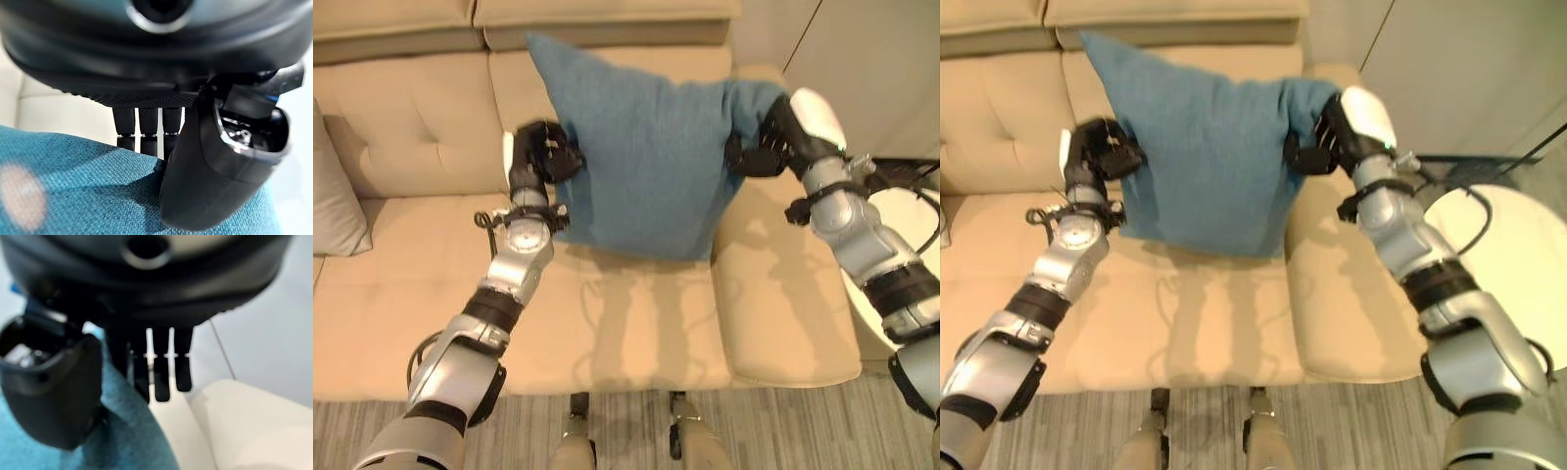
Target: Pick up all the scattered cushions and arrange them neatly on the sofa.
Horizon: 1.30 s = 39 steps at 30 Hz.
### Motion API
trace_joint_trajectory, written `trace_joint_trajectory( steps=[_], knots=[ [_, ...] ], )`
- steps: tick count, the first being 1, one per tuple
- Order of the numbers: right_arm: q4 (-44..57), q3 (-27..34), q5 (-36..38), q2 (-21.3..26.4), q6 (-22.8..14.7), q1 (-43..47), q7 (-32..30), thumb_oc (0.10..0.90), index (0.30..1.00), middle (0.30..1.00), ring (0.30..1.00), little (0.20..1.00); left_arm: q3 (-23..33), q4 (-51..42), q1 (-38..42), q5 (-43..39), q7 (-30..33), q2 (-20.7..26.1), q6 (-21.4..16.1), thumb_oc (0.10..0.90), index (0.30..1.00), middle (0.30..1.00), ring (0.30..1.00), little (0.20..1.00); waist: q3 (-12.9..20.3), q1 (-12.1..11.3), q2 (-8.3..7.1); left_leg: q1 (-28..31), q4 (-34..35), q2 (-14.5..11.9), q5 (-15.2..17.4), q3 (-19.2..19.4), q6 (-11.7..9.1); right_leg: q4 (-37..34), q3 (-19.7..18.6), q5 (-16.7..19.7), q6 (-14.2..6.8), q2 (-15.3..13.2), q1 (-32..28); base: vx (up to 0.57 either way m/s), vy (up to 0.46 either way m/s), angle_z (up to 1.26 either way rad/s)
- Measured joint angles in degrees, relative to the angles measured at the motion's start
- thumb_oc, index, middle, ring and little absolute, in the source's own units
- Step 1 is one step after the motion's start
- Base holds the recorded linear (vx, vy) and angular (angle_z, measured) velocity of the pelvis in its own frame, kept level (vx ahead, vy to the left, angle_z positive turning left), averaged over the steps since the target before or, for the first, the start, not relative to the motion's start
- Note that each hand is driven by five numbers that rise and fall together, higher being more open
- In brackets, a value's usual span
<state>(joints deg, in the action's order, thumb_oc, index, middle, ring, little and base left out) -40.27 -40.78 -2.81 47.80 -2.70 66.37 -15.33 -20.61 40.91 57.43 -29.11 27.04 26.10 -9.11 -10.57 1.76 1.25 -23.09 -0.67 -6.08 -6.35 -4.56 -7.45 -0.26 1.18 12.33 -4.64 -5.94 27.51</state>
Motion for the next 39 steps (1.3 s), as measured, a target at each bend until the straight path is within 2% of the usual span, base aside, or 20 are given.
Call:
trace_joint_trajectory(
  steps=[1, 3, 5, 6, 8, 11, 12, 13, 14, 15, 16, 17, 22, 28, 34, 36, 38, 39],
  knots=[
    [-2.4, -2.8, 1.0, -0.4, -0.4, 3.1, -0.2, 0.400, 0.300, 0.300, 0.300, 0.300, -0.8, 2.5, 2.3, 0.0, 0.4, 0.7, -0.5, 0.400, 0.300, 0.300, 0.300, 0.300, -0.7, 0.0, -0.05, -0.4, 0.1, 0.0, -0.1, 0.2, -0.1, -0.1, -0.1, 0.3, 0.0, 0.1, 0.6, 0.01, 0.011, -0.03],
    [-3.3, -4.0, 2.1, -0.8, -0.7, 6.0, -0.2, 0.400, 0.300, 0.300, 0.300, 0.300, -0.8, 4.5, 5.3, 0.0, 1.5, 1.5, -0.7, 0.400, 0.300, 0.300, 0.300, 0.300, -2.5, -0.4, -0.01, -0.8, 0.6, 0.0, -0.1, 0.4, -0.1, -0.2, -0.1, 0.3, 0.0, 0.0, 1.3, 0.03, 0.008, -0.05],
    [-4.8, -6.3, 3.4, -1.4, -1.1, 8.2, -0.3, 0.400, 0.300, 0.300, 0.300, 0.300, -1.0, 7.4, 7.4, 0.0, 2.2, 1.9, -0.7, 0.400, 0.300, 0.300, 0.300, 0.300, -2.9, -0.7, 0.01, -1.7, 1.1, 0.0, -0.1, 0.8, -0.1, -1.0, 0.0, 0.5, 0.1, -0.1, 2.0, 0.01, -0.003, -0.03],
    [-7.0, -7.4, 4.3, -2.9, -1.5, 9.6, -0.5, 0.400, 0.300, 0.300, 0.300, 0.300, -1.5, 11.3, 9.0, 0.0, 2.7, 1.8, -1.5, 0.400, 0.300, 0.300, 0.300, 0.300, -3.3, -0.6, 0.01, -2.0, 1.0, 0.0, -0.1, 0.8, -0.1, -1.2, 0.2, 0.5, 0.2, -0.1, 2.1, 0.00, 0.000, 0.00],
    [-7.3, -8.1, 4.9, -3.7, -1.8, 10.9, -0.9, 0.400, 0.300, 0.300, 0.300, 0.300, -1.5, 13.5, 10.1, -0.1, 3.6, 1.8, -1.5, 0.400, 0.300, 0.300, 0.300, 0.300, -4.5, -0.7, 0.02, -2.1, 0.9, -0.1, -0.1, 0.9, -0.1, -1.2, 0.3, 0.5, 0.2, -0.2, 2.1, 0.02, -0.001, 0.01],
    [-11.6, -11.0, 5.0, -6.9, -2.1, 17.6, -3.2, 0.400, 0.300, 0.300, 0.300, 0.300, -1.1, 18.3, 13.5, -0.1, 6.1, 1.8, -2.0, 0.400, 0.300, 0.300, 0.300, 0.300, -7.2, -0.7, -0.48, -3.9, -1.3, 0.0, 0.2, 1.0, -0.5, -2.2, 1.1, 0.8, 0.6, -0.3, 2.1, 0.05, -0.006, 0.08],
    [-11.8, -11.1, 4.6, -7.1, -2.2, 18.8, -3.9, 0.800, 0.900, 0.900, 0.900, 0.900, -1.1, 18.6, 14.5, 0.1, 6.7, 1.8, -2.0, 0.400, 0.300, 0.300, 0.300, 0.300, -7.9, -0.8, -1.06, -6.2, -4.6, 0.3, 0.6, 1.0, -1.1, -2.2, 1.7, 1.1, 1.0, -0.5, 2.4, 0.03, -0.004, 0.26],
    [-14.0, -11.1, 4.4, -8.2, -2.4, 20.3, -5.0, 0.800, 0.900, 0.900, 0.900, 0.900, -1.2, 19.7, 16.1, 0.5, 7.1, 1.9, -2.0, 0.416, 0.324, 0.324, 0.324, 0.324, -9.1, -0.9, -2.23, -10.4, -12.0, 1.0, 1.6, 1.1, -1.7, -2.2, 1.7, 1.7, 1.7, -1.2, 2.4, 0.02, -0.004, 0.29],
    [-15.6, -11.0, 4.3, -8.8, -2.6, 21.0, -5.7, 0.800, 0.900, 0.900, 0.900, 0.900, -1.5, 20.1, 16.9, 1.1, 7.2, 1.9, -2.0, 0.533, 0.500, 0.500, 0.500, 0.500, -9.6, -1.0, -3.19, -13.0, -14.0, 1.3, 2.6, 1.0, -1.4, -2.2, 1.7, 1.7, 1.7, -1.6, 2.5, 0.02, -0.015, 0.19],
    [-17.1, -10.7, 4.2, -9.1, -2.7, 22.1, -6.0, 0.800, 0.900, 0.900, 0.900, 0.900, -2.7, 20.7, 18.2, 1.8, 7.4, 1.9, -2.0, 0.800, 0.900, 0.900, 0.900, 0.900, -9.7, -1.4, -2.94, -10.7, -3.4, 0.7, -2.0, 0.9, 0.6, -2.0, 1.8, 1.7, 1.7, -0.6, 3.1, 0.03, -0.011, -0.25],
    [-17.4, -9.9, 4.3, -9.3, -2.8, 22.6, -6.1, 0.800, 0.900, 0.900, 0.900, 0.900, -3.6, 22.1, 19.6, 2.8, 7.3, 2.5, -1.9, 0.800, 0.900, 0.900, 0.900, 0.900, -9.8, -2.8, -2.50, -8.7, 0.6, -1.0, -4.7, 2.1, 0.9, -2.0, 1.6, 1.2, 1.1, 1.0, 3.3, 0.04, -0.007, -0.21],
    [-18.2, -9.2, 4.6, -9.3, -3.4, 23.4, -6.6, 0.800, 0.900, 0.900, 0.900, 0.900, -5.6, 24.5, 21.9, 4.9, 7.3, 3.1, -1.8, 0.800, 0.900, 0.900, 0.900, 0.900, -9.9, -1.9, -2.50, -8.7, 2.6, -0.9, -5.3, 1.8, 1.1, -1.8, 1.8, 0.8, 0.6, 0.6, 3.9, 0.04, -0.001, -0.20],
    [-20.3, -7.9, 6.8, -9.6, -2.8, 23.3, -6.7, 0.800, 0.900, 0.900, 0.900, 0.900, -6.6, 27.2, 25.8, 9.6, 6.2, 3.5, 0.8, 0.800, 0.900, 0.900, 0.900, 0.900, -11.1, -1.9, -2.66, -8.4, 3.0, 1.0, -5.9, 1.9, 1.9, 0.4, 3.3, 0.7, 0.3, -0.9, 4.9, 0.01, -0.001, 0.04],
    [-20.1, -4.9, 8.8, -9.6, -2.1, 21.5, -6.2, 0.800, 0.900, 0.900, 0.900, 0.900, -6.1, 29.5, 26.5, 11.2, 5.7, 7.0, 4.0, 0.800, 0.900, 0.900, 0.900, 0.900, -11.2, -2.0, -2.69, -6.6, 3.0, 0.8, -5.9, 2.1, 1.9, 0.0, 3.4, 0.7, 0.3, -0.5, 3.0, 0.00, 0.013, -0.02],
    [-19.5, 4.3, 13.0, -9.8, -1.0, 19.0, -7.8, 0.800, 0.900, 0.900, 0.900, 0.900, -5.2, 30.5, 26.8, 9.5, 3.6, 9.7, 6.8, 0.800, 0.900, 0.900, 0.900, 0.900, -11.2, -1.8, -2.69, -6.1, 3.3, 0.9, -5.9, 2.3, 1.9, -1.0, 3.3, 0.6, 0.2, -0.3, 2.2, 0.00, 0.015, -0.01],
    [-14.0, 10.5, 12.4, -9.4, -0.2, 15.6, -10.4, 0.800, 0.900, 0.900, 0.900, 0.900, -2.1, 28.9, 26.4, 9.1, 3.9, 10.1, 7.6, 0.800, 0.900, 0.900, 0.900, 0.900, -11.2, -1.6, -2.69, -6.1, 3.6, 0.9, -5.9, 2.3, 1.9, -1.2, 3.3, 0.4, 0.0, -0.3, 2.2, 0.02, 0.012, 0.00],
    [-12.4, 12.0, 11.6, -9.4, -0.2, 14.5, -13.0, 0.800, 0.900, 0.900, 0.900, 0.900, -1.3, 28.0, 26.2, 9.1, 4.5, 10.8, 7.8, 0.800, 0.900, 0.900, 0.900, 0.900, -11.2, -1.1, -2.69, -6.1, 3.9, 1.0, -6.0, 2.3, 1.8, -1.5, 3.2, 0.2, -0.2, -0.3, 2.2, 0.03, 0.009, 0.01],
    [-9.7, 15.1, 9.8, -9.3, 0.1, 12.5, -14.2, 0.800, 0.900, 0.900, 0.900, 0.900, -0.7, 26.1, 25.4, 9.2, 5.3, 11.2, 7.9, 0.800, 0.900, 0.900, 0.900, 0.900, -11.2, -1.1, -2.69, -6.1, 3.9, 1.0, -6.2, 2.3, 1.6, -1.6, 3.1, 0.2, -0.2, -0.3, 2.2, 0.04, 0.012, 0.00]
  ],
)
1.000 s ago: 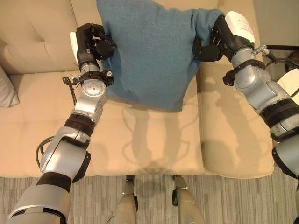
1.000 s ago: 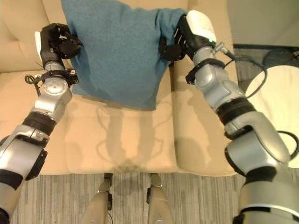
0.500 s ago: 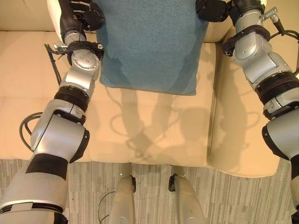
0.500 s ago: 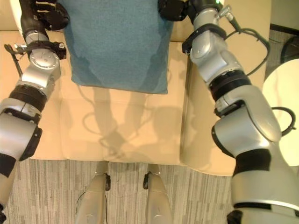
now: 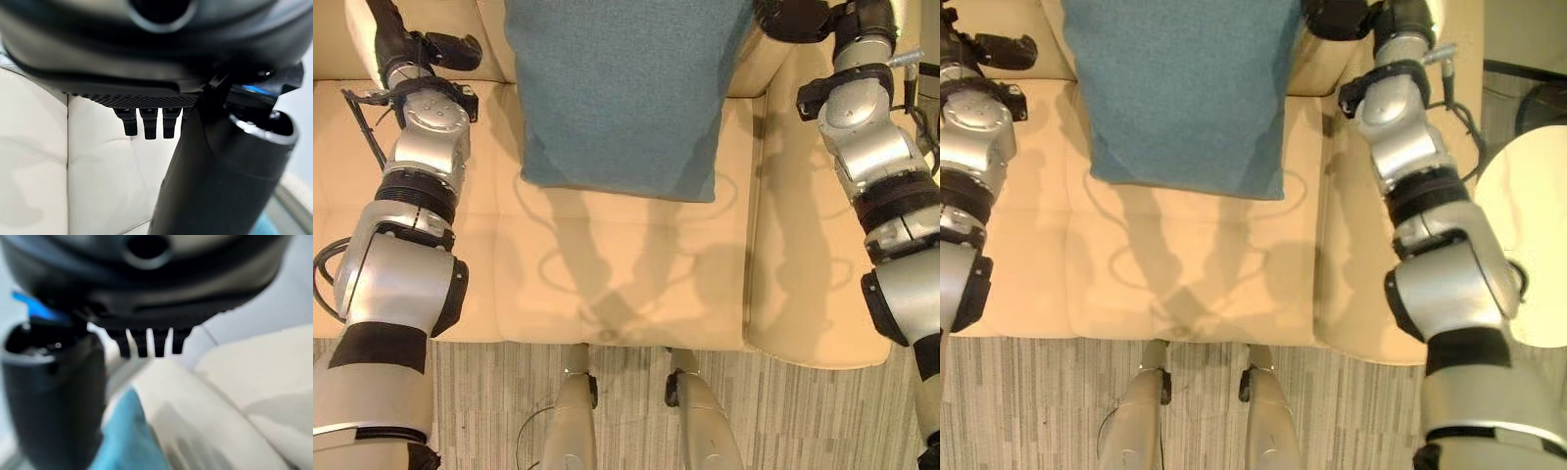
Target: Pick up all the scattered cushions and arrange them neatly on the sofa.
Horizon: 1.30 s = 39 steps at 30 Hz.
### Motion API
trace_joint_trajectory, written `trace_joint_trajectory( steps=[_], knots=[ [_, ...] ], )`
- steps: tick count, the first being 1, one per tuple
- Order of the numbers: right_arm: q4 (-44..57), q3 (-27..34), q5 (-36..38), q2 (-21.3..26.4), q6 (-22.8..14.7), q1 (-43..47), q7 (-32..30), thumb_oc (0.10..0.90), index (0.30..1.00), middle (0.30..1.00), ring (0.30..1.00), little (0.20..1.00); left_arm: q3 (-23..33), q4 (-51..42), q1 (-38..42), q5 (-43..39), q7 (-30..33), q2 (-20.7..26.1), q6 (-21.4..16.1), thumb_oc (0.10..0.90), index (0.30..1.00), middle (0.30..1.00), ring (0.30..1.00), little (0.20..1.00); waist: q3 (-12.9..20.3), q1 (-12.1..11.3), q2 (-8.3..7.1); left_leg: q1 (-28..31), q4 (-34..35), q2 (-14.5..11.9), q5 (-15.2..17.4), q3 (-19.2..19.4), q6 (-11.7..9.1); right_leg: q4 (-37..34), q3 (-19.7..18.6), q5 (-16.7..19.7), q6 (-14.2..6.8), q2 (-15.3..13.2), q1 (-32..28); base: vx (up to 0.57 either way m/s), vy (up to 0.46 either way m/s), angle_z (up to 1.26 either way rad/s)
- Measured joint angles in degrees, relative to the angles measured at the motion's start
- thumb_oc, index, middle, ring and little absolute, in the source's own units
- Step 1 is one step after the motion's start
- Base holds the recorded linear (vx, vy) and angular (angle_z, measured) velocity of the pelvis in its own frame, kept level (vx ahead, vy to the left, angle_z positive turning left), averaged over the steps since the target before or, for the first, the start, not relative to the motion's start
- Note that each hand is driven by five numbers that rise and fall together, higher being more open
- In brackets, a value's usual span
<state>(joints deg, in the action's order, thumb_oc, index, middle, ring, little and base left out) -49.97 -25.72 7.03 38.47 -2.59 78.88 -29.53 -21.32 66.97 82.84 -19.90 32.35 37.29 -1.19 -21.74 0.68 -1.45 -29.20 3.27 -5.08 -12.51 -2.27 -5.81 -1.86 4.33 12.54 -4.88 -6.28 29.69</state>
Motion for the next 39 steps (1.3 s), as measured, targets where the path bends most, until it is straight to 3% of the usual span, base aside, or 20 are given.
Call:
trace_joint_trajectory(
  steps=[2, 5, 8, 9, 15, 19, 23, 25, 27, 30, 31, 32, 33, 34, 35, 36, 37, 38, 39],
  knots=[
    [4.2, 3.8, -4.9, 1.2, 0.0, -4.1, -3.4, 0.800, 0.900, 0.900, 0.900, 0.900, 1.6, -2.8, -1.3, 2.3, 1.0, 0.8, 0.1, 0.800, 0.900, 0.900, 0.900, 0.900, 0.0, 0.2, 0.00, 0.1, 0.0, -0.1, -0.1, 0.0, -0.1, 0.0, 0.0, 0.0, 0.0, 0.1, -0.1, -0.02, 0.001, -0.01],
    [4.2, 5.8, -6.5, 3.9, 0.0, -5.6, -5.2, 0.800, 0.900, 0.900, 0.900, 0.900, 2.2, -2.9, -1.4, 3.3, 1.2, 1.7, 0.3, 0.800, 0.900, 0.900, 0.900, 0.900, 0.0, 0.4, 0.00, 0.2, 0.0, -0.1, -0.2, 0.0, -0.1, 0.0, -0.1, 0.1, 0.0, 0.1, -0.1, -0.01, 0.001, -0.01],
    [6.5, 15.3, -4.2, 3.8, 0.0, -9.1, -9.0, 0.800, 0.900, 0.900, 0.900, 0.900, 3.8, -4.4, -2.4, 3.3, 1.3, 2.1, 1.2, 0.800, 0.900, 0.900, 0.900, 0.900, 0.0, 0.3, 0.00, 0.5, 0.0, -0.1, -0.2, 0.0, -0.1, 0.0, -0.1, 0.1, 0.0, 0.1, -0.5, 0.01, -0.008, 0.00],
    [11.0, 21.3, -3.5, 3.0, -0.3, -13.3, -9.7, 0.800, 0.900, 0.900, 0.900, 0.900, 7.2, -8.2, -5.4, 4.2, 1.4, 2.1, 1.5, 0.800, 0.900, 0.900, 0.900, 0.900, 0.0, 0.4, 0.01, 1.1, 0.1, -0.1, -0.2, 0.1, -0.1, -0.2, 0.0, 0.1, 0.0, 0.1, -1.0, 0.03, -0.009, -0.01],
    [21.2, 34.2, -2.6, 2.9, -1.9, -33.7, -10.7, 0.800, 0.900, 0.900, 0.900, 0.900, 19.7, -23.1, -27.9, 7.2, 2.1, 3.3, 0.3, 0.800, 0.900, 0.900, 0.900, 0.900, -1.3, 0.9, -0.35, 7.9, 0.5, -0.2, 1.0, 1.6, 0.2, -0.5, 0.0, -0.4, 0.0, 0.1, -7.2, 0.07, 0.007, -0.07],
    [34.2, 43.0, -7.0, -2.2, -3.1, -56.5, -5.1, 0.800, 0.900, 0.900, 0.900, 0.900, 31.2, -35.5, -53.4, 10.7, -0.4, 3.4, -2.3, 0.800, 0.900, 0.900, 0.900, 0.900, -1.7, 1.9, -1.46, 15.2, 1.1, -0.6, 3.4, 2.5, 0.7, -0.9, -0.1, -1.7, -0.3, 0.2, -13.9, 0.10, 0.120, -0.12],
    [32.6, 45.5, -14.7, -3.9, -2.7, -74.8, 4.1, 0.800, 0.900, 0.900, 0.900, 0.900, 40.3, -35.7, -73.6, 11.0, -7.0, 1.0, -3.2, 0.800, 0.900, 0.900, 0.900, 0.900, 0.7, 2.3, -3.26, 21.2, 0.7, 0.1, 6.7, 5.0, 1.4, -0.7, -2.2, -4.3, -0.8, -0.3, -18.4, 0.01, 0.203, -0.28],
    [30.9, 50.1, -16.4, -9.3, -2.9, -80.2, 7.0, 0.800, 0.900, 0.900, 0.900, 0.900, 44.8, -34.3, -81.5, 11.2, -8.2, -3.3, -3.5, 0.800, 0.900, 0.900, 0.900, 0.900, 3.4, 2.2, -3.53, 23.3, 0.5, 0.6, 7.7, 7.1, 1.8, 0.0, -4.1, -4.4, -1.1, -0.7, -19.1, -0.12, 0.141, -0.48],
    [26.7, 50.4, -15.7, -10.2, -1.7, -84.6, 8.5, 0.800, 0.900, 0.900, 0.900, 0.900, 44.8, -30.2, -86.7, 11.2, -9.6, -6.5, -2.7, 0.800, 0.900, 0.900, 0.900, 0.900, 6.4, 2.8, -2.97, 24.8, -0.5, 1.4, 8.8, 8.7, 2.2, 0.4, -5.1, -4.7, -1.5, -1.5, -20.0, -0.30, 0.118, -0.38],
    [19.8, 48.7, -13.3, -11.7, -0.4, -87.6, 10.4, 0.800, 0.900, 0.900, 0.900, 0.900, 44.8, -22.8, -90.1, 11.1, -10.5, -10.4, -2.5, 0.800, 0.900, 0.900, 0.900, 0.900, 7.9, 2.6, -1.49, 26.4, -3.9, 0.4, 11.5, 12.0, 4.0, 3.1, -0.1, -2.9, -1.9, -1.9, -20.0, -0.39, 0.144, -0.44],
    [17.1, 48.4, -12.2, -12.7, -0.6, -88.2, 10.5, 0.800, 0.900, 0.900, 0.900, 0.900, 45.2, -20.2, -90.5, 11.0, -10.6, -11.7, -2.6, 0.800, 0.900, 0.900, 0.900, 0.900, 8.7, 2.3, -0.33, 26.3, -4.1, -0.7, 11.7, 13.0, 4.8, 5.9, 3.3, -5.3, -1.6, -1.8, -19.6, -0.29, 0.060, -0.44],
    [13.9, 47.6, -10.8, -13.3, -0.4, -88.9, 10.6, 0.800, 0.900, 0.900, 0.900, 0.900, 45.4, -18.2, -90.5, 10.7, -10.7, -13.7, -2.7, 0.800, 0.900, 0.900, 0.900, 0.900, 9.7, 2.1, 1.14, 26.8, -4.2, -2.0, 11.2, 13.8, 4.7, 15.4, 6.1, -10.6, -1.0, -1.8, -18.6, -0.27, 0.013, -0.34],
    [12.1, 46.2, -9.9, -13.8, 0.1, -91.1, 11.0, 0.800, 0.900, 0.900, 0.900, 0.900, 45.0, -16.1, -90.9, 10.3, -10.9, -15.4, -2.9, 0.800, 0.900, 0.900, 0.900, 0.900, 11.5, 1.2, 2.45, 27.7, -3.9, -3.1, 11.2, 14.1, 4.8, 24.9, 5.8, -15.3, -2.7, -2.1, -18.2, -0.25, -0.039, -0.34],
    [12.1, 46.1, -9.8, -14.8, 0.2, -92.0, 11.6, 0.800, 0.900, 0.900, 0.900, 0.900, 44.7, -13.8, -91.4, 10.1, -11.1, -15.5, -2.9, 0.800, 0.900, 0.900, 0.900, 0.900, 12.5, 0.5, 2.55, 27.8, -4.0, -3.2, 11.3, 14.5, 4.9, 28.3, 4.6, -17.9, -4.7, -2.2, -18.9, -0.28, -0.071, -0.34],
    [12.0, 45.7, -9.4, -15.9, 0.1, -92.8, 11.7, 0.800, 0.900, 0.900, 0.900, 0.900, 44.4, -12.5, -92.3, 9.8, -11.3, -16.0, -2.5, 0.800, 0.900, 0.900, 0.900, 0.900, 13.7, 0.3, 1.97, 27.4, -4.1, -3.0, 11.2, 14.7, 4.7, 27.6, 3.8, -20.0, -5.7, -2.7, -20.7, -0.48, -0.133, -0.26],
    [11.4, 44.7, -8.4, -17.7, -0.2, -92.9, 11.6, 0.800, 0.900, 0.900, 0.900, 0.900, 43.7, -10.3, -93.0, 10.0, -11.1, -15.7, -2.9, 0.800, 0.900, 0.900, 0.900, 0.900, 14.9, 0.0, 0.79, 26.2, -4.8, -2.9, 10.8, 14.9, 3.8, 28.1, 0.9, -24.7, -6.6, -1.9, -22.0, -0.55, -0.126, -0.14],
    [9.9, 43.2, -7.4, -18.8, -0.7, -92.5, 11.2, 0.800, 0.900, 0.900, 0.900, 0.900, 42.5, -8.7, -93.3, 9.9, -11.0, -15.6, -3.3, 0.800, 0.900, 0.900, 0.900, 0.900, 15.7, -0.1, -0.12, 25.2, -6.1, -2.8, 10.1, 14.9, 2.7, 26.8, -1.2, -27.2, -6.0, -1.4, -22.3, -0.60, -0.169, -0.20],
    [6.8, 40.2, -5.6, -19.7, -0.9, -91.0, 10.9, 0.800, 0.900, 0.900, 0.900, 0.900, 40.8, -6.2, -92.5, 10.0, -11.0, -15.8, -3.3, 0.800, 0.900, 0.900, 0.900, 0.900, 16.0, -0.5, -1.82, 22.9, -8.9, -2.7, 10.0, 14.4, 2.4, 20.9, -4.2, -28.8, 0.3, 0.2, -24.3, -0.49, -0.168, -0.21],
    [4.5, 37.9, -4.4, -19.5, -0.6, -89.2, 11.1, 0.800, 0.900, 0.900, 0.900, 0.900, 39.3, -3.1, -91.0, 9.9, -11.3, -17.4, -2.5, 0.800, 0.900, 0.900, 0.900, 0.900, 15.3, -1.4, 0.12, 22.0, -10.7, -4.8, 9.6, 13.9, 2.4, 18.5, -4.2, -26.2, 1.8, 2.5, -25.5, -0.52, -0.169, -0.27]
  ],
)
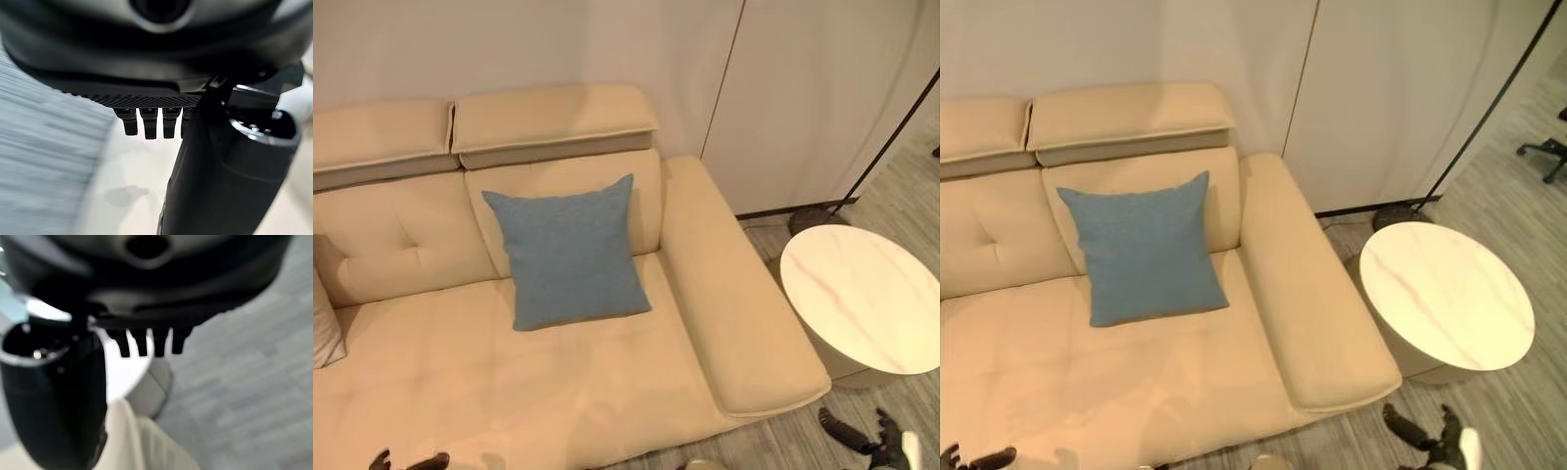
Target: Pick up all the scattered cushions and arrange them neatly on the sofa.
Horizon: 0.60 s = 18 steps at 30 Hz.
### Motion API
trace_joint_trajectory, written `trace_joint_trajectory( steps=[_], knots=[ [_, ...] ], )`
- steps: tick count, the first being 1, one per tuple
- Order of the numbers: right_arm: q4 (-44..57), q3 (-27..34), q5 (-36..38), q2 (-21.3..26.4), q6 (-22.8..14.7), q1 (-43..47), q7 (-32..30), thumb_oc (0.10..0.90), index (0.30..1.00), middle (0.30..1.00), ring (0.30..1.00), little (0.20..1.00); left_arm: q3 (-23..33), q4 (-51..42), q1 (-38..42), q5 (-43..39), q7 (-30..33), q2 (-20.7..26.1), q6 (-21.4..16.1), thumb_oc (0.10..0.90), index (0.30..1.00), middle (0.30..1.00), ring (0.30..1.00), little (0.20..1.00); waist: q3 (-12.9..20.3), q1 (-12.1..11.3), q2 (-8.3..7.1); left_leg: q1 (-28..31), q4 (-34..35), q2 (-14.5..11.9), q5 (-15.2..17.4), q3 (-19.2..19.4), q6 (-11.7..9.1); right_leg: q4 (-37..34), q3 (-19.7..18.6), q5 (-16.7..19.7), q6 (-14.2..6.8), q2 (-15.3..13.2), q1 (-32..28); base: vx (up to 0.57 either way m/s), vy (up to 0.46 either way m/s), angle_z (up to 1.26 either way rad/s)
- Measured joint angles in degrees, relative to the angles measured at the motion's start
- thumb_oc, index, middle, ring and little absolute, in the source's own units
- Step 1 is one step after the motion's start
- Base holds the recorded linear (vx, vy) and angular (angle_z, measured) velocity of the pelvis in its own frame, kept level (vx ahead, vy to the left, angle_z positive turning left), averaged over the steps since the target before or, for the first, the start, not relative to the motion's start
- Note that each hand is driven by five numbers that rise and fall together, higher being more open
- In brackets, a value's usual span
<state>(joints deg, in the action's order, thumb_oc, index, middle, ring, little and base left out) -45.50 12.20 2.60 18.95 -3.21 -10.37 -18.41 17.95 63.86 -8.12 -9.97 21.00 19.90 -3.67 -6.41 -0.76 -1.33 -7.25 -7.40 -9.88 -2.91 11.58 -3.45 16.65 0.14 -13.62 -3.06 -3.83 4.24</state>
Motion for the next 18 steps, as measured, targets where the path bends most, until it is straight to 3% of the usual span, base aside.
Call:
trace_joint_trajectory(
  steps=[1, 2, 3, 4, 5, 6, 7, 8, 9, 11, 14, 17, 18],
  knots=[
    [-0.9, -2.9, 1.0, -0.2, -0.1, 0.4, 0.5, 0.800, 0.900, 0.900, 0.900, 0.900, -1.1, 2.3, 0.6, -0.1, -0.3, -2.2, 1.0, 0.800, 0.900, 0.900, 0.900, 0.900, 0.5, -0.8, 0.58, -2.2, -1.4, -0.7, 1.0, -1.7, -0.4, -3.1, -0.4, 1.9, 1.2, 1.1, -1.1, -0.55, -0.113, -0.28],
    [-1.3, -5.4, 1.6, 0.0, -0.2, 0.5, 0.4, 0.800, 0.900, 0.900, 0.900, 0.900, -2.9, 3.8, 0.4, -0.1, -0.2, -3.8, 1.1, 0.800, 0.900, 0.900, 0.900, 0.900, 1.2, -1.9, 1.62, -2.9, -0.4, 0.2, 0.4, -3.6, -1.1, -3.4, -0.7, 3.0, 2.2, 2.0, -0.5, -0.38, -0.041, -0.32],
    [-1.4, -7.4, 2.4, 0.2, -0.7, 1.3, 0.5, 0.800, 0.900, 0.900, 0.900, 0.900, -4.5, 4.7, 0.3, -0.1, -0.2, -5.7, 1.1, 0.800, 0.900, 0.900, 0.900, 0.900, 1.3, -2.2, 3.26, -4.3, 0.0, 1.1, -2.0, -5.1, -2.2, -2.9, -0.7, 3.4, 2.8, 3.5, 1.0, -0.59, -0.024, -0.09],
    [-1.8, -9.8, 3.2, -0.6, -1.2, 3.0, 0.7, 0.800, 0.900, 0.900, 0.900, 0.900, -5.2, 6.3, 1.6, -0.6, -0.3, -6.8, 1.2, 0.800, 0.900, 0.900, 0.900, 0.900, 0.6, -2.1, 3.75, -5.9, 0.0, 0.5, -4.7, -6.8, -3.3, -0.7, -0.3, 3.0, 3.3, 4.9, 3.6, -0.55, -0.012, 0.08],
    [-2.2, -12.1, 3.3, -1.3, -1.3, 4.2, 1.1, 0.800, 0.900, 0.900, 0.900, 0.900, -5.3, 6.5, 2.7, -1.3, -0.4, -6.9, 1.0, 0.800, 0.900, 0.900, 0.900, 0.900, -0.6, -2.4, 2.69, -6.9, 0.2, 1.1, -8.0, -9.7, -5.6, 0.5, -0.4, 3.0, 4.1, 4.3, 4.9, -0.67, -0.001, 0.17],
    [-3.7, -13.8, 3.1, -2.5, -1.7, 5.8, 1.9, 0.800, 0.900, 0.900, 0.900, 0.900, -5.6, 8.1, 3.6, -1.9, -0.6, -6.9, 1.0, 0.800, 0.900, 0.900, 0.900, 0.900, -1.1, -2.9, 1.10, -7.1, 3.1, 1.4, -14.1, -13.1, -8.1, 1.1, 0.5, 4.0, 5.1, 3.8, 6.4, -0.40, 0.017, 0.27],
    [-3.7, -14.8, 3.0, -2.8, -1.7, 6.1, 2.1, 0.800, 0.900, 0.900, 0.900, 0.900, -5.5, 9.1, 4.6, -2.3, -0.6, -7.1, 1.1, 0.800, 0.900, 0.900, 0.900, 0.900, -1.4, -2.6, 0.48, -7.8, 3.7, 1.9, -16.7, -14.2, -9.4, 0.0, 1.8, 4.2, 5.6, 3.2, 5.9, -0.34, 0.020, 0.46],
    [-3.9, -14.9, 2.9, -2.8, -1.7, 6.4, 2.2, 0.800, 0.900, 0.900, 0.900, 0.900, -5.5, 10.2, 5.2, -2.5, -0.7, -7.3, 1.4, 0.800, 0.900, 0.900, 0.900, 0.900, -1.7, -2.2, 0.28, -8.0, 2.7, 2.2, -15.7, -13.8, -9.0, -1.0, 2.3, 4.3, 6.5, 3.1, 5.2, -0.35, 0.049, 0.49],
    [-7.8, -15.3, 2.4, -3.0, -2.4, 7.5, 2.4, 0.800, 0.900, 0.900, 0.900, 0.900, -5.7, 11.4, 5.2, -2.9, -1.3, -7.4, 1.4, 0.800, 0.900, 0.900, 0.900, 0.900, -1.8, -2.3, -1.03, -7.7, -2.1, 3.1, -9.1, -12.8, -5.1, -2.0, 3.0, 5.8, 7.7, 2.2, 5.3, -0.27, 0.065, 0.26],
    [-12.6, -15.2, 2.1, -3.1, -2.2, 9.2, 2.6, 0.800, 0.900, 0.900, 0.900, 0.900, -5.5, 14.5, 5.1, -3.5, -1.7, -7.3, 1.6, 0.800, 0.900, 0.900, 0.900, 0.900, -1.4, -1.3, -1.47, -7.0, -7.1, 4.3, -2.3, -11.9, -2.6, -5.1, 3.7, 7.5, 7.6, 1.5, 4.1, -0.17, 0.087, 0.29],
    [-21.7, -15.2, 1.6, -2.7, -1.1, 10.3, 4.0, 0.800, 0.900, 0.900, 0.900, 0.900, -6.0, 16.6, 5.3, -3.4, -2.4, -7.3, 1.6, 0.800, 0.900, 0.900, 0.900, 0.900, -0.8, -0.9, -1.04, -1.6, -10.1, 3.7, 3.8, -12.9, -2.2, -7.8, 4.8, 10.0, 7.0, 0.9, 4.1, -0.16, 0.184, 0.29],
    [-24.6, -15.0, 1.1, -2.4, 0.1, 8.8, 4.6, 0.800, 0.900, 0.900, 0.900, 0.900, -6.2, 18.3, 5.1, -3.3, -3.0, -7.8, 2.2, 0.800, 0.900, 0.900, 0.900, 0.900, 0.0, 1.9, 0.75, 4.5, -3.5, 3.1, 4.8, -13.6, -2.2, -7.7, 7.2, 9.7, 4.7, 0.2, 3.8, -0.19, 0.250, 0.52],
    [-25.6, -15.0, 1.0, -2.5, 0.1, 7.9, 4.9, 0.800, 0.900, 0.900, 0.900, 0.900, -6.6, 18.1, 5.5, -3.3, -3.1, -7.7, 2.3, 0.800, 0.900, 0.900, 0.900, 0.900, 0.2, 2.4, 0.35, 5.0, -1.9, 3.2, 5.8, -13.7, -2.8, -7.7, 7.7, 11.0, 4.4, -0.9, 4.5, -0.18, 0.256, 0.24]
  ],
)
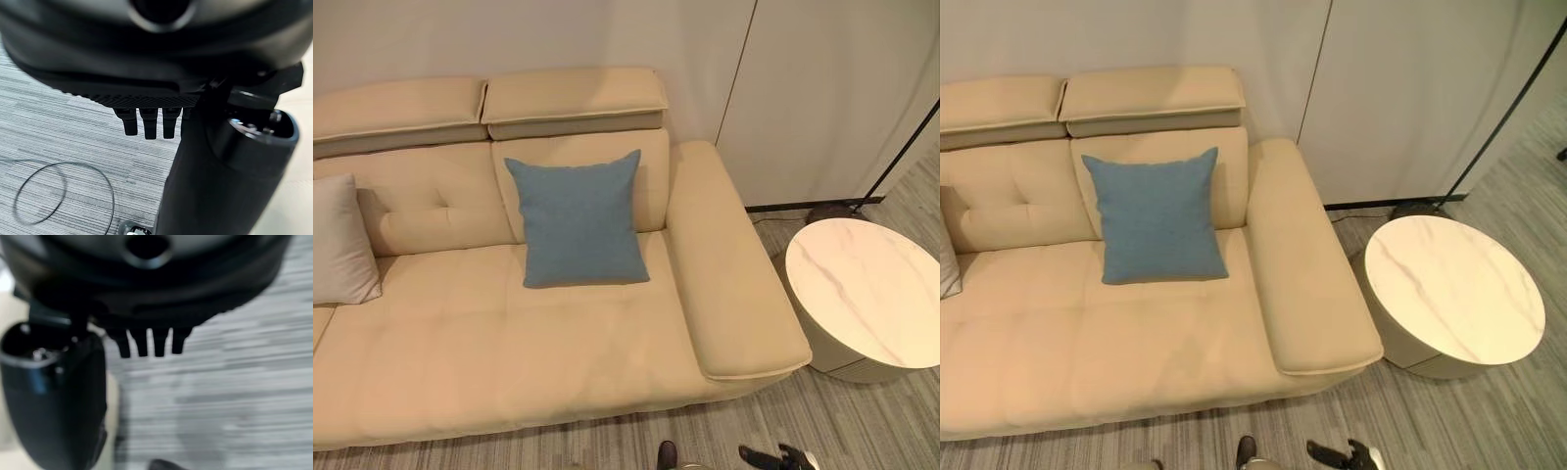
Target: Pick up all the scattered cushions and arrange them neatly on the sofa.
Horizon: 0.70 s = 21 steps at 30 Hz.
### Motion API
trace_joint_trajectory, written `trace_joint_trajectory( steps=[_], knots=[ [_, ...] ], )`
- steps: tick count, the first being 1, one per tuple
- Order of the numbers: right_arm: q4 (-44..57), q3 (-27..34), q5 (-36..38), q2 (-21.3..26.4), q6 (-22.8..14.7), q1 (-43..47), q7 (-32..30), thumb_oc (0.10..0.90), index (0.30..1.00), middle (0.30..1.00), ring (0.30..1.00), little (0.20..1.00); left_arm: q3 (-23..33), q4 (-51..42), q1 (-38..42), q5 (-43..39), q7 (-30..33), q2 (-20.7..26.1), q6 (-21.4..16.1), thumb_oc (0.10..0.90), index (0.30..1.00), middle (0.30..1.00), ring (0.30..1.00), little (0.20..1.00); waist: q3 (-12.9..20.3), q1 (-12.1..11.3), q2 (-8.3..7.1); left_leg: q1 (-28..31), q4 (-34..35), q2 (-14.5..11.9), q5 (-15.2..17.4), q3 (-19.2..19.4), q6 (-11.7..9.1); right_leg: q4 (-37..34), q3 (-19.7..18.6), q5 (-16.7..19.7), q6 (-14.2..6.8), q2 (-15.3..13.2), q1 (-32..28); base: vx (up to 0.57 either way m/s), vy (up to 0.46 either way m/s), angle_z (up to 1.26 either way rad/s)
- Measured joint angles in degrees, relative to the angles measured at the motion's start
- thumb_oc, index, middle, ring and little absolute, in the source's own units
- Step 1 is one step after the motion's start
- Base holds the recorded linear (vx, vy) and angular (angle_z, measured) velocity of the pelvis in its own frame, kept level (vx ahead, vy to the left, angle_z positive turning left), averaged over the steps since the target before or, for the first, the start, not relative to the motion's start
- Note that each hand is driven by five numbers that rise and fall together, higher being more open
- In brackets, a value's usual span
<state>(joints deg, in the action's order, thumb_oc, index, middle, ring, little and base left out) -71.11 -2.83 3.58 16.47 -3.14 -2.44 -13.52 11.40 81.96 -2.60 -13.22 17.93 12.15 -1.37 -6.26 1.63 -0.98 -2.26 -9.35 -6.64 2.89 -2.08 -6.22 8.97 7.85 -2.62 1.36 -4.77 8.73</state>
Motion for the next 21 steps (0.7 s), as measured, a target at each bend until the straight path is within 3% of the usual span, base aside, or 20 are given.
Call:
trace_joint_trajectory(
  steps=[1, 3, 4, 8, 13, 16, 17, 19, 20, 21],
  knots=[
    [-0.7, 0.0, -0.1, 0.1, 0.2, 0.1, 0.2, 0.800, 0.900, 0.900, 0.900, 0.900, -0.3, 0.0, 0.4, 0.2, -0.1, -0.3, 0.0, 0.800, 0.900, 0.900, 0.900, 0.900, 0.1, 0.3, 0.44, -0.2, -0.1, -0.5, 0.9, 0.4, 0.7, -0.1, 0.4, 0.3, -0.6, -0.2, 0.0, -0.18, 0.253, 0.21],
    [-2.1, 0.2, -0.3, 1.3, 0.4, -0.1, 0.4, 0.800, 0.900, 0.900, 0.900, 0.900, -3.4, -0.3, 0.8, 1.1, -0.7, -1.5, 0.0, 0.800, 0.900, 0.900, 0.900, 0.900, 0.7, 1.6, 2.72, 0.4, 3.5, -1.1, 3.2, 0.7, 0.0, 1.0, 1.3, 0.8, -3.1, -0.6, 0.6, -0.16, 0.217, 0.30],
    [-3.3, 1.0, -0.5, 0.6, 0.7, 0.1, 0.9, 0.800, 0.900, 0.900, 0.900, 0.900, -5.0, -1.6, 1.0, 1.4, -1.4, -1.4, -0.2, 0.800, 0.900, 0.900, 0.900, 0.900, 1.3, 1.9, 1.35, 1.0, 4.8, 1.4, 2.0, 0.7, 1.2, 2.0, 1.0, 0.7, -3.6, -3.1, 1.3, -0.13, 0.175, 0.19],
    [-3.7, 1.3, -0.4, -0.8, 1.1, 0.3, 1.1, 0.800, 0.900, 0.900, 0.900, 0.900, -8.0, -3.7, 1.4, 1.6, -2.6, -0.6, -1.1, 0.800, 0.900, 0.900, 0.900, 0.900, 2.0, 2.2, -0.85, 0.6, 4.6, 6.0, 1.6, 1.5, 3.8, 0.8, -0.2, 2.9, -7.6, -7.8, 1.9, -0.24, 0.222, -0.02],
    [-4.1, 2.3, 1.9, -3.0, 1.1, 1.2, 1.3, 0.800, 0.900, 0.900, 0.900, 0.900, -11.0, -5.6, 3.1, 3.9, -3.6, 0.5, -1.5, 0.800, 0.900, 0.900, 0.900, 0.900, 0.2, 2.2, -1.45, -3.0, -0.1, 8.8, 2.2, 2.2, 6.0, -1.5, -0.3, 7.0, -8.4, -9.4, 2.1, -0.22, 0.129, 0.00],
    [-5.0, 2.0, 2.5, -4.3, 1.1, 2.0, 1.7, 0.800, 0.900, 0.900, 0.900, 0.900, -11.4, -5.5, 3.0, 5.4, -3.5, 1.0, -1.0, 0.800, 0.900, 0.900, 0.900, 0.900, -0.3, 1.7, -1.23, -4.0, -2.9, 8.3, 4.2, 4.5, 7.4, -2.9, -1.4, 8.8, -8.2, -8.9, 1.8, -0.15, 0.110, -0.37],
    [-5.0, 1.9, 2.5, -4.5, 1.1, 2.0, 2.0, 0.800, 0.900, 0.900, 0.900, 0.900, -11.4, -5.5, 2.4, 6.1, -3.5, 1.2, -1.0, 0.800, 0.900, 0.900, 0.900, 0.900, -0.1, 0.8, -1.10, -3.9, -2.8, 7.7, 4.4, 5.7, 7.7, -3.9, -1.8, 7.5, -8.5, -8.5, 1.7, -0.08, 0.054, -0.52],
    [-5.5, 1.9, 2.5, -4.2, 1.1, 2.2, 1.9, 0.800, 0.900, 0.900, 0.900, 0.900, -13.0, -5.7, 1.9, 6.8, -3.5, 0.9, -1.1, 0.800, 0.900, 0.900, 0.900, 0.900, 1.0, -0.7, 1.33, -3.8, -0.4, 4.2, 3.0, 7.3, 7.4, 5.9, -1.9, 2.0, -7.9, -5.6, 4.8, -0.05, -0.006, -0.55],
    [-6.1, 1.2, 2.4, -4.3, 1.2, 1.6, 2.0, 0.800, 0.900, 0.900, 0.900, 0.900, -13.2, -6.0, 1.4, 7.5, -3.6, 1.5, -1.1, 0.800, 0.900, 0.900, 0.900, 0.900, 1.6, -0.9, 0.28, -2.9, 0.9, 4.2, 2.3, 7.3, 6.7, 6.7, -1.5, 0.9, -8.8, -5.2, 3.4, -0.05, -0.066, -0.39],
    [-6.9, 1.0, 2.3, -4.7, 1.4, 1.5, 2.1, 0.800, 0.900, 0.900, 0.900, 0.900, -13.1, -5.9, 1.6, 7.8, -3.6, 2.2, -0.8, 0.800, 0.900, 0.900, 0.900, 0.900, 1.9, -0.7, -1.28, -2.7, 1.3, 4.7, 2.0, 7.6, 6.0, 3.4, -2.0, -0.5, -8.0, -5.3, 1.2, -0.03, -0.083, -0.12]
  ],
)
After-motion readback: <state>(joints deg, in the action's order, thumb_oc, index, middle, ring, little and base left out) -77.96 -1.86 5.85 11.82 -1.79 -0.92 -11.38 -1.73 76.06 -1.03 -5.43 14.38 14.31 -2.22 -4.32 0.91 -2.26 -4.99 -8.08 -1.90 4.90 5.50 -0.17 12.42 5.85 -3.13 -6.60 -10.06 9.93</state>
